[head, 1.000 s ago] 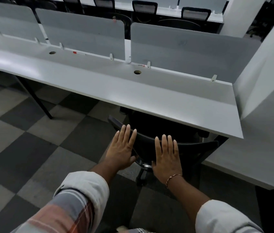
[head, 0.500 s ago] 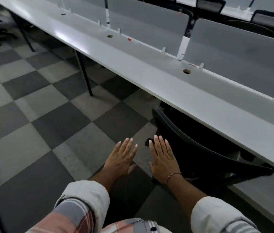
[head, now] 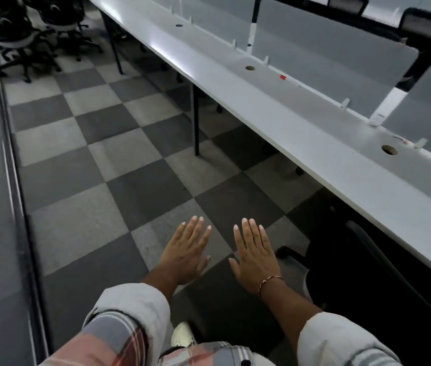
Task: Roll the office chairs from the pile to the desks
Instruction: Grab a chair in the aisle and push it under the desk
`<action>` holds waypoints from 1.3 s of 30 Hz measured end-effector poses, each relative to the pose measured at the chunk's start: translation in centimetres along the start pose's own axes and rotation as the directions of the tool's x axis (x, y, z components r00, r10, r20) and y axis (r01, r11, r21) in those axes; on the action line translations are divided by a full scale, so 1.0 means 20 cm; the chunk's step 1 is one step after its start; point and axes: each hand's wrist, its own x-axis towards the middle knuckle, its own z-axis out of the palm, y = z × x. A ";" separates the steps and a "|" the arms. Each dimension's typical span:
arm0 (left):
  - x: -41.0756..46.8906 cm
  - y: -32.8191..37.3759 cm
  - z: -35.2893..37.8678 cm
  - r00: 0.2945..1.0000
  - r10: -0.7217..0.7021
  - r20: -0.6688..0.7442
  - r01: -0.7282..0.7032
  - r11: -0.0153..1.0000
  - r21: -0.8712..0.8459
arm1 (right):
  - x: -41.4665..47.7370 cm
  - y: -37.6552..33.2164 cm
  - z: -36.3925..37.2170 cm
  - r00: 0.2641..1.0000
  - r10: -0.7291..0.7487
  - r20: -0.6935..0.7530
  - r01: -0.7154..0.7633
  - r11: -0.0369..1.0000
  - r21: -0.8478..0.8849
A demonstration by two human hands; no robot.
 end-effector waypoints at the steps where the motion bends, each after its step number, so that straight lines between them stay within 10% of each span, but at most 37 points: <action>1: 0.01 -0.08 -0.01 1.000 -0.006 -0.019 0.006 1.000 0.007 | 0.07 -0.04 0.00 1.000 -0.017 -0.010 0.017 1.000 0.002; 39: 0.80 -2.53 -0.01 0.749 -0.660 -0.061 0.645 0.747 -0.161 | 3.11 -1.10 -0.07 0.830 -0.558 -0.002 0.558 0.829 -0.028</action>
